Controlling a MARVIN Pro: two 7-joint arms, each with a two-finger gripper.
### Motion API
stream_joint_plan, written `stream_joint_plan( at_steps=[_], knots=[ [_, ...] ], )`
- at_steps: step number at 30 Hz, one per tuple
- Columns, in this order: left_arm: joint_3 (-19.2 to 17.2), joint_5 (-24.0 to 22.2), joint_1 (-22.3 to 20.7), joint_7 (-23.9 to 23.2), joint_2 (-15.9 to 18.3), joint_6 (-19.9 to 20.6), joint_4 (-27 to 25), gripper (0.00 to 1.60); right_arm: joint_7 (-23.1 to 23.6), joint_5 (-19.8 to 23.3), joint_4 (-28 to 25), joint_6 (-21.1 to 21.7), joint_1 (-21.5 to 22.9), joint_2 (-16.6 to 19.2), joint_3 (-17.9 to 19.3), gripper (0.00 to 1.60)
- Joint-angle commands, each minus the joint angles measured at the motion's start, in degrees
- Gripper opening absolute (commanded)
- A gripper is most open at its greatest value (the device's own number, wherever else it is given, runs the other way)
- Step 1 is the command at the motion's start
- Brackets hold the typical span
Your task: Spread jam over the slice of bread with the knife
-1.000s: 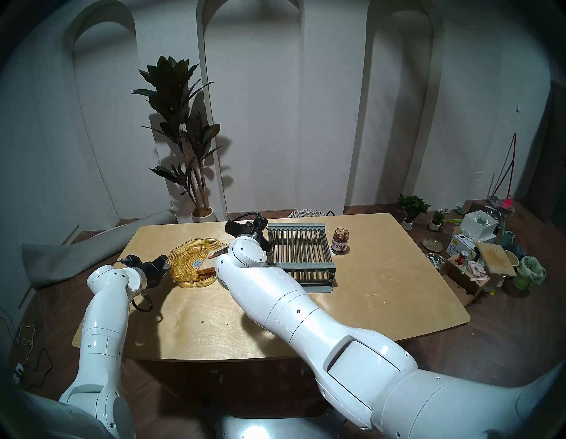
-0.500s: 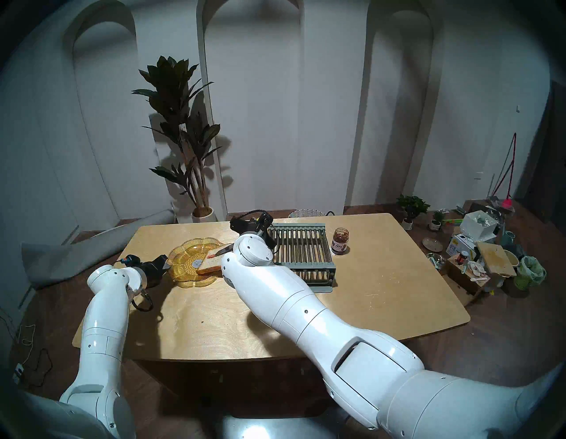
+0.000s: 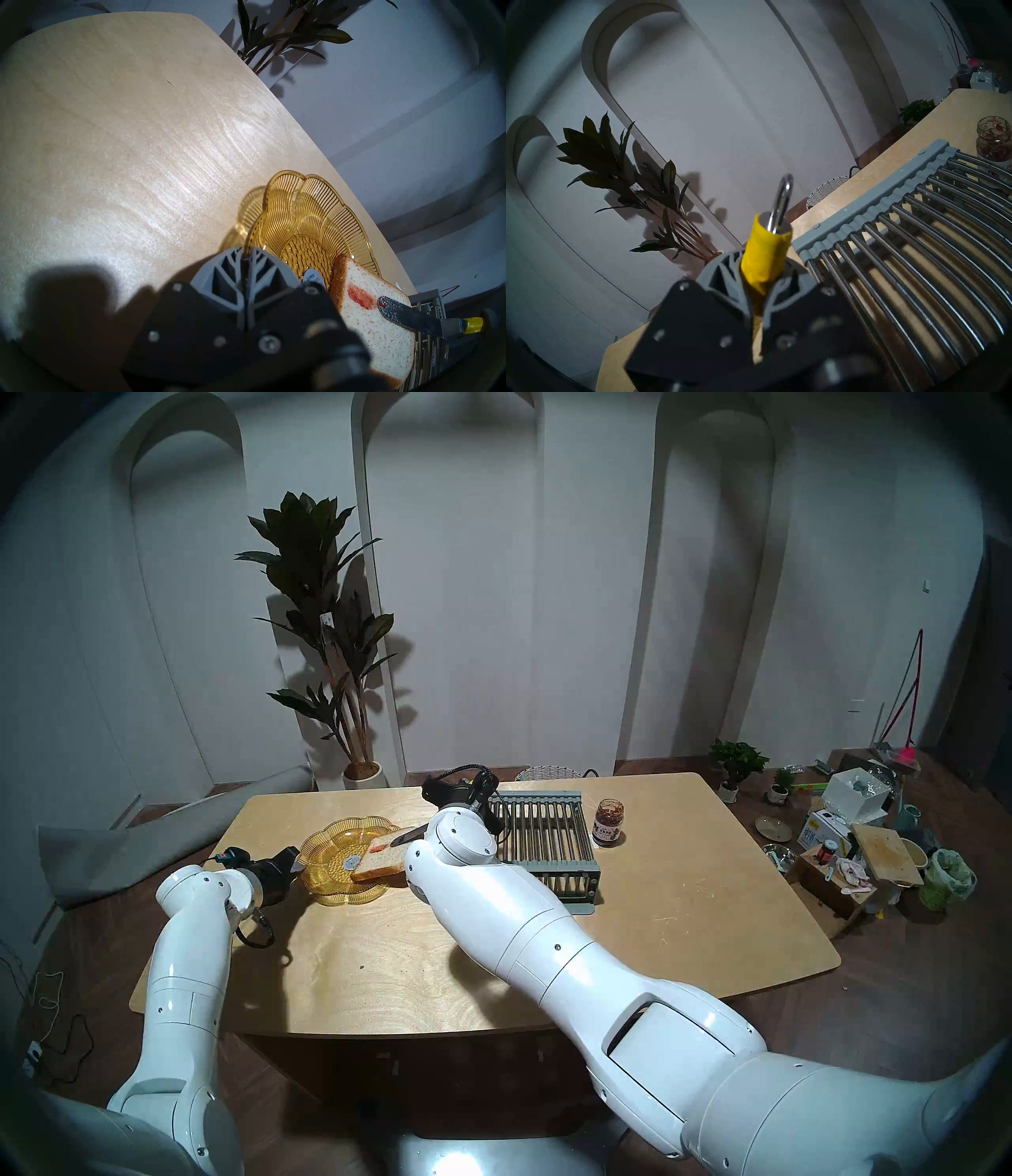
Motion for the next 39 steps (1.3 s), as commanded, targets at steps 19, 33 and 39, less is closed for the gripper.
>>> stream_joint_plan(
  at_steps=[19, 33, 39],
  knots=[
    [0.49, -0.08, -0.91, 1.35, -0.7, -0.52, -1.95, 0.0, -1.44, 0.59, -7.21, 1.03, 0.01, 2.49, 1.71, 0.0],
    [1.54, 0.34, 0.09, 3.04, -1.66, -1.17, -5.31, 0.98, -1.5, 1.75, -11.81, 1.64, -0.53, 3.7, 2.4, 0.0],
    [2.27, 1.22, 1.07, 4.15, -2.03, -1.86, -7.69, 1.6, -1.09, 2.45, -12.44, 1.84, -0.7, 3.87, 2.38, 0.0]
  ],
)
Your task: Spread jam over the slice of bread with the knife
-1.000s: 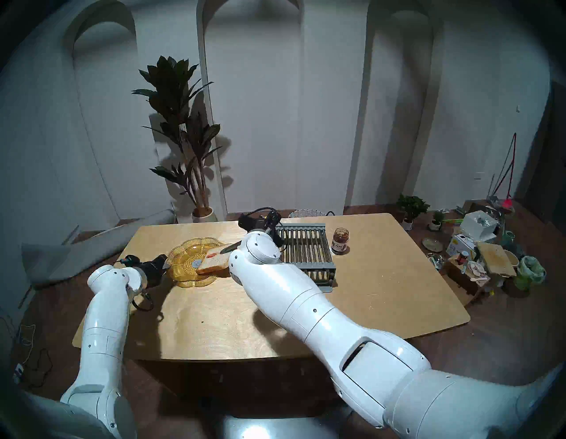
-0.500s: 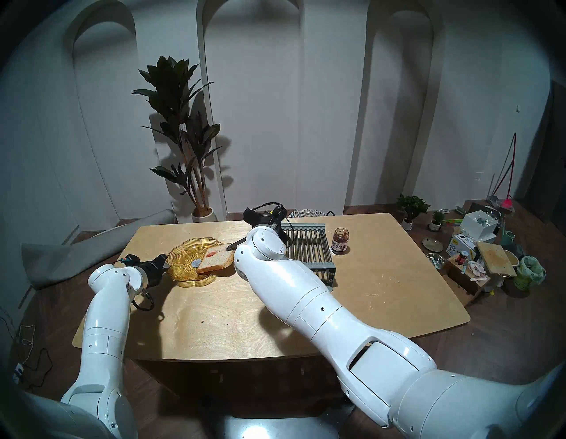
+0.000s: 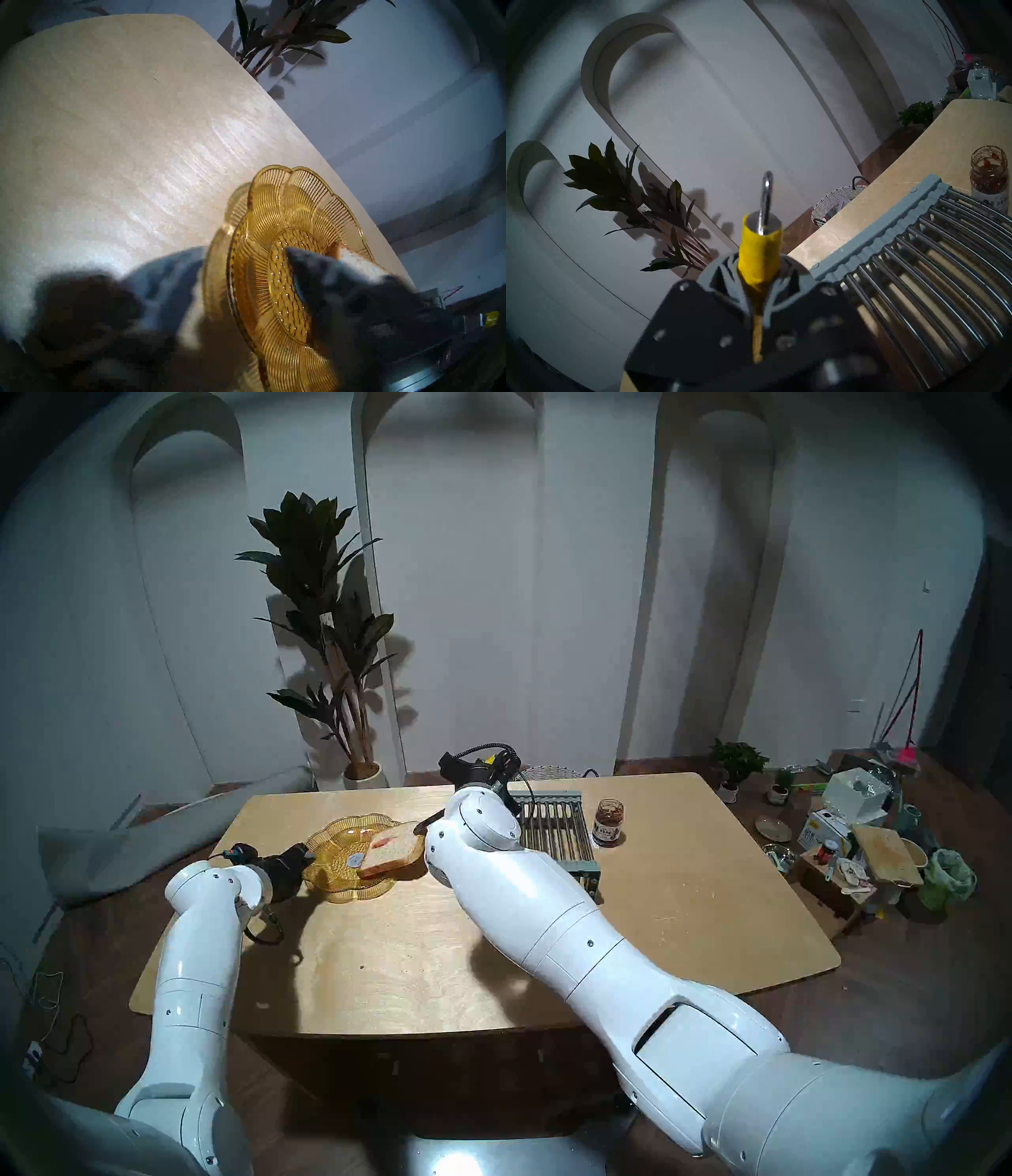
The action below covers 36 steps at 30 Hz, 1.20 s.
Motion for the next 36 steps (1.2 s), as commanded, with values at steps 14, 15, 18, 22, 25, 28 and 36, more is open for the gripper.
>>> stream_joint_plan(
  at_steps=[14, 15, 18, 22, 25, 28, 36],
  knots=[
    [2.75, 5.19, 3.56, -0.49, 0.72, -5.32, -12.96, 1.6, 1.13, 1.51, -4.46, 0.71, 0.03, -0.09, -0.22, 0.0],
    [2.68, 5.2, 4.31, -0.84, 0.49, -5.71, -14.7, 1.6, 1.2, 1.69, -4.8, 0.89, -0.07, 0.04, -0.22, 0.0],
    [5.13, 8.96, 4.74, -2.13, 2.5, -9.23, -16.31, 1.6, 1.9, 1.69, -5.58, 0.58, -0.38, 0.63, -0.16, 0.0],
    [7.26, 12.62, 6.97, -2.71, 3.77, -11.89, -19.26, 1.6, 4.07, 1.49, -7.67, -0.36, -1.18, 2.57, 0.22, 0.0],
    [8.33, 15.38, 9.06, -2.62, 4.42, -14.04, -21.32, 1.6, 5.68, 1.05, -9.56, -1.65, -1.8, 4.55, 0.89, 0.0],
    [8.89, 17.68, 11.07, -2.55, 4.94, -16.04, -23.32, 1.6, 7.29, 0.97, -11.51, -2.84, -2.36, 6.47, 2.05, 0.0],
    [9.99, 24.86, 17.46, -1.64, 6.45, -22.12, -28.41, 1.6, 9.71, -2.02, -17.39, -3.84, -3.61, 12.43, 3.44, 0.0]
  ],
)
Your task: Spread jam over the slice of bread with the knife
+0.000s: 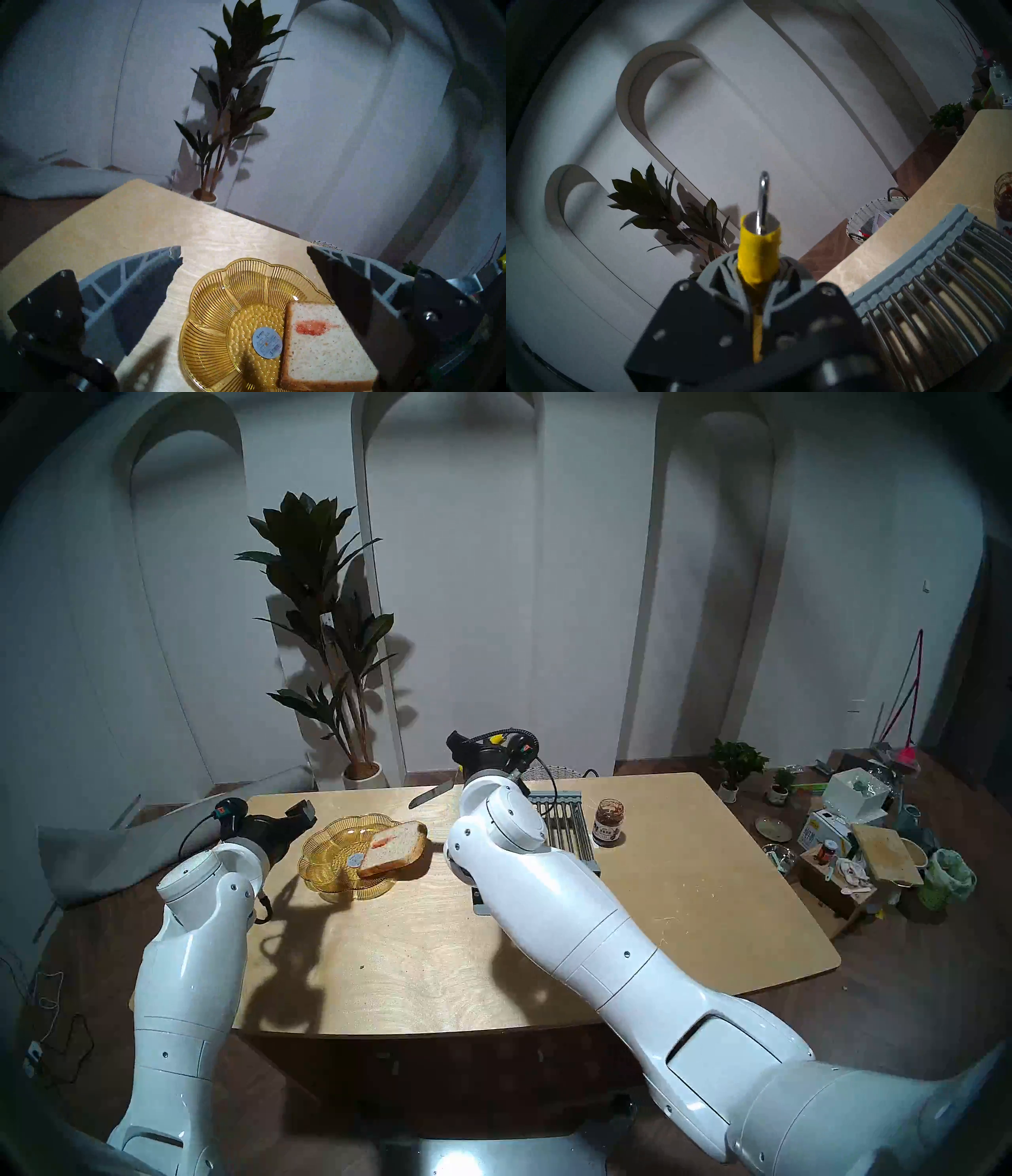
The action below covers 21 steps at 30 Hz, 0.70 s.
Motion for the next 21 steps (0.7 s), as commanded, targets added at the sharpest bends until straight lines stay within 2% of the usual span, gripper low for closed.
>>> stream_joint_plan(
  at_steps=[1, 7, 13, 18, 21],
  knots=[
    [0.38, 5.31, 5.24, 0.65, 2.08, -5.48, -4.95, 1.6, 2.23, -4.0, -6.58, -1.1, 0.25, 5.98, 0.82, 0.0],
    [-0.23, 6.76, 6.68, 1.11, 1.8, -7.23, -5.38, 1.6, 1.16, -10.55, -10.28, 0.96, 3.25, 8.33, -1.18, 0.0],
    [-0.57, 8.05, 8.32, 2.08, 1.6, -9.31, -6.4, 1.6, -0.31, -16.9, -14.65, 3.93, 4.3, 10.61, -3.68, 0.0],
    [-0.39, 9.12, 9.51, 2.88, 1.28, -11.12, -7.14, 1.6, -2.98, -23.61, -18.45, 6.38, 3.03, 13.93, -6.11, 0.0],
    [0.2, 10.0, 10.35, 3.43, 0.97, -12.58, -7.35, 1.6, -6.7, -28.87, -22.27, 8.77, 0.87, 17.62, -7.41, 0.0]
  ],
)
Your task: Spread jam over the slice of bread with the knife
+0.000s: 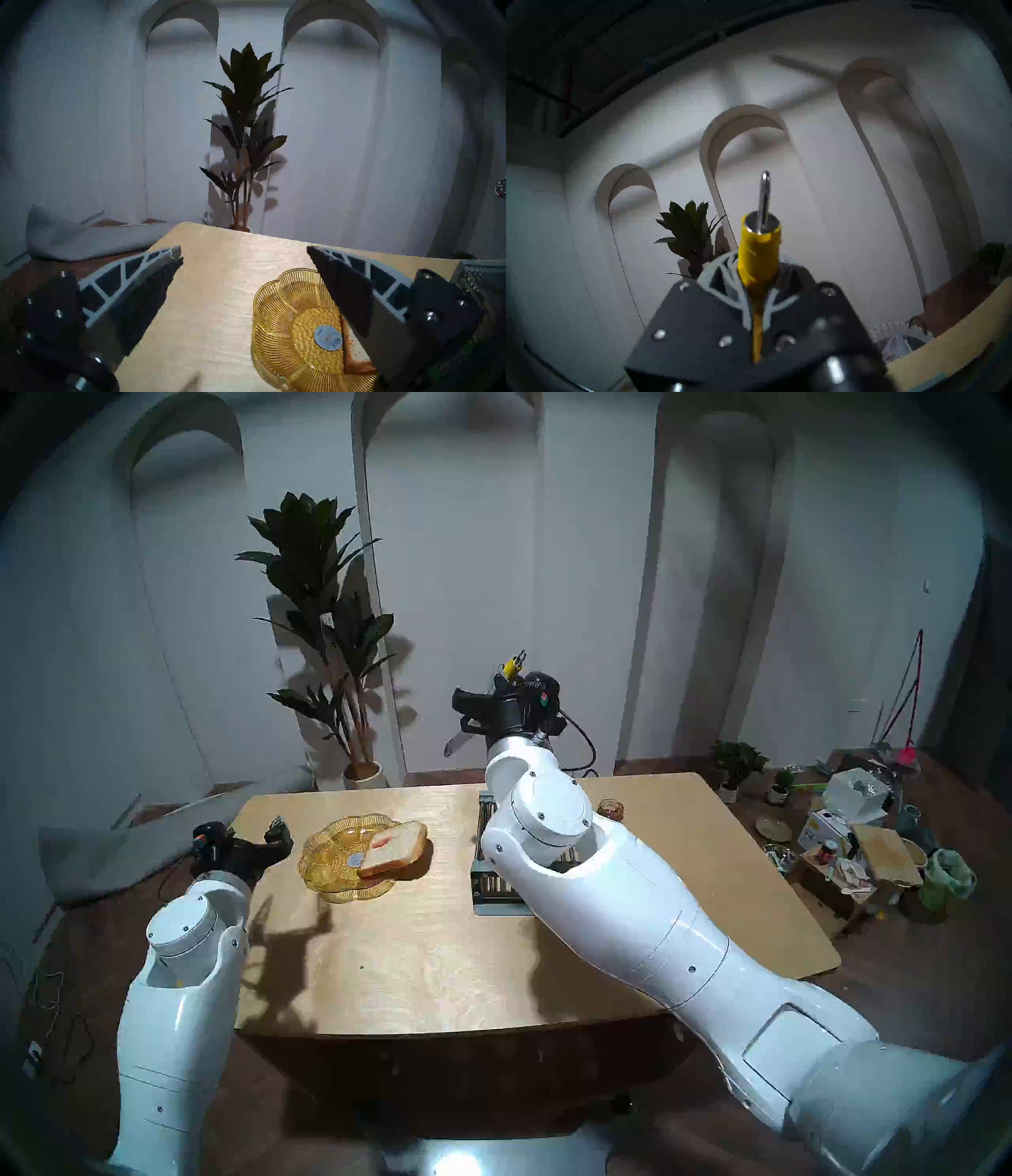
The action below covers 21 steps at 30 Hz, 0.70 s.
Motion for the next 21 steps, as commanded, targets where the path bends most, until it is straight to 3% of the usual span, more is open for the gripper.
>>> stream_joint_plan(
  at_steps=[1, 8, 16, 21],
  knots=[
    [0.9, 1.66, 0.94, 0.43, -0.49, -3.26, -1.99, 1.6, -4.88, -7.94, -6.53, 3.15, -2.47, 6.4, -1.11, 0.0],
    [2.39, 3.0, 1.43, 1.46, -1.14, -5.69, -1.52, 1.6, -11.6, -13.86, -11.91, 7.48, -8.09, 11.25, -1.05, 0.0],
    [3.68, 4.87, 1.71, 3.22, -2.09, -9.15, -0.41, 1.6, -18.02, -19.38, -17.97, 4.39, -15.33, 17.34, 0.13, 0.0],
    [4.49, 5.82, 1.63, 3.97, -2.67, -11.64, 0.6, 1.6, -21.02, -21.96, -17.77, 1.95, -18.6, 20.33, -0.17, 0.0]
  ],
)
